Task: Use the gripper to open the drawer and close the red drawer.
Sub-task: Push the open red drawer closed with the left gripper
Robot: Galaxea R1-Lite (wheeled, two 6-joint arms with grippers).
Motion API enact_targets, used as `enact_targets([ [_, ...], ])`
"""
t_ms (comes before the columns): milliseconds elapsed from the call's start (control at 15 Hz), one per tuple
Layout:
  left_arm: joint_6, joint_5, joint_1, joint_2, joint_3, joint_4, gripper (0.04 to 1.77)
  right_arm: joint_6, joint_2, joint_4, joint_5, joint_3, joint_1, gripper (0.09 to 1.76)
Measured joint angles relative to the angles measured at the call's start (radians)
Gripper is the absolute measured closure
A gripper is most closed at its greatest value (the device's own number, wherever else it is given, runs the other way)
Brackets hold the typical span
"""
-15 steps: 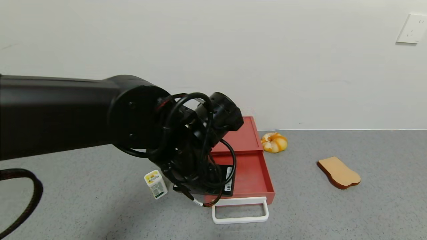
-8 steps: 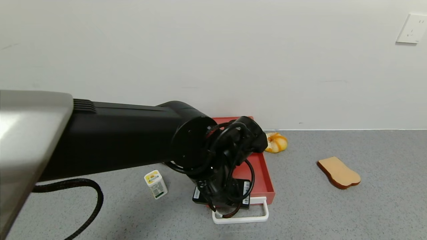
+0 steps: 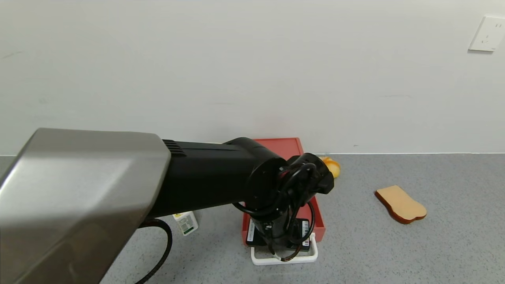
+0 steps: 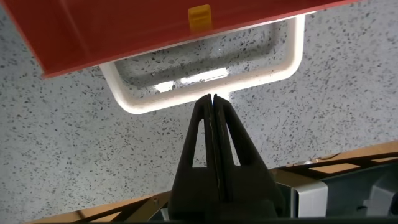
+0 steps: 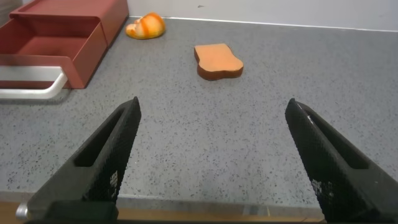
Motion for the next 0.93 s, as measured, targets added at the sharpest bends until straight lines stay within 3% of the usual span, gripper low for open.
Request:
enact_targets([
  [933, -0.067, 0.059, -0.003, 0.079, -0.029, -0.002, 1.7, 0.0, 0.0, 0.0, 0.0, 0.0, 0.0, 0.14],
])
